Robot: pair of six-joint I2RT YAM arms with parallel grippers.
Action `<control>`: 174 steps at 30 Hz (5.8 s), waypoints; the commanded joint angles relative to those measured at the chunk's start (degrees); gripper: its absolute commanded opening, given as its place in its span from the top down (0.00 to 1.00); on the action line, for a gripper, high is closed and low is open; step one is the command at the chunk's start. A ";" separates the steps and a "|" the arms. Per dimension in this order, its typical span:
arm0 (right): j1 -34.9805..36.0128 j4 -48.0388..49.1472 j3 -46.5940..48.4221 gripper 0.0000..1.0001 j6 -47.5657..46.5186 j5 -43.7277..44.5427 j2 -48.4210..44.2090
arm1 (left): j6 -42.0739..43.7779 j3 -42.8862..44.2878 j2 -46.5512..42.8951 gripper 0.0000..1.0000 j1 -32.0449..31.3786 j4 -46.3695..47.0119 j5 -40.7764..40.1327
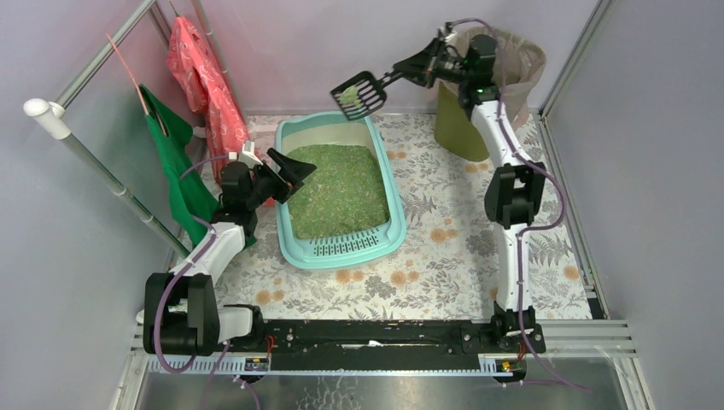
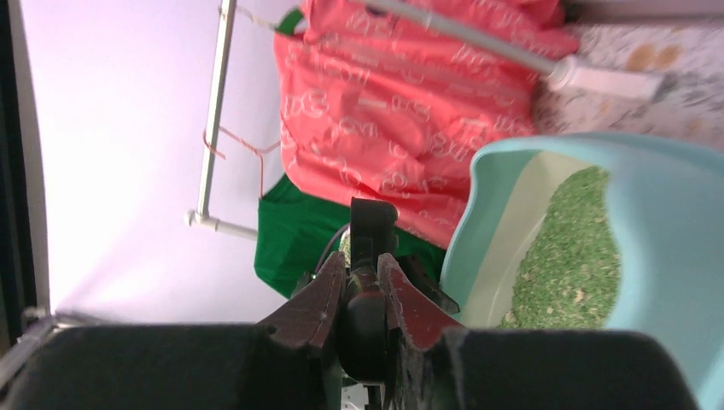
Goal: Clean the litter box
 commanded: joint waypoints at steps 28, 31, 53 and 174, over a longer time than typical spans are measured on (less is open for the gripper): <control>-30.27 22.27 8.58 1.00 23.06 5.11 3.24 | 1.32 0.36 1.53 0.03 -1.36 1.43 -0.42; -31.46 23.77 7.39 1.00 22.56 5.94 3.48 | 1.35 0.46 1.97 0.03 -1.36 1.39 -0.64; -31.96 13.63 5.11 1.00 -2.95 8.65 6.25 | 1.18 1.32 5.40 0.03 -1.53 1.55 -0.35; 18.46 3.43 -52.42 0.00 -48.87 22.97 -25.22 | 8.52 5.40 0.54 0.01 -7.24 -11.09 -7.77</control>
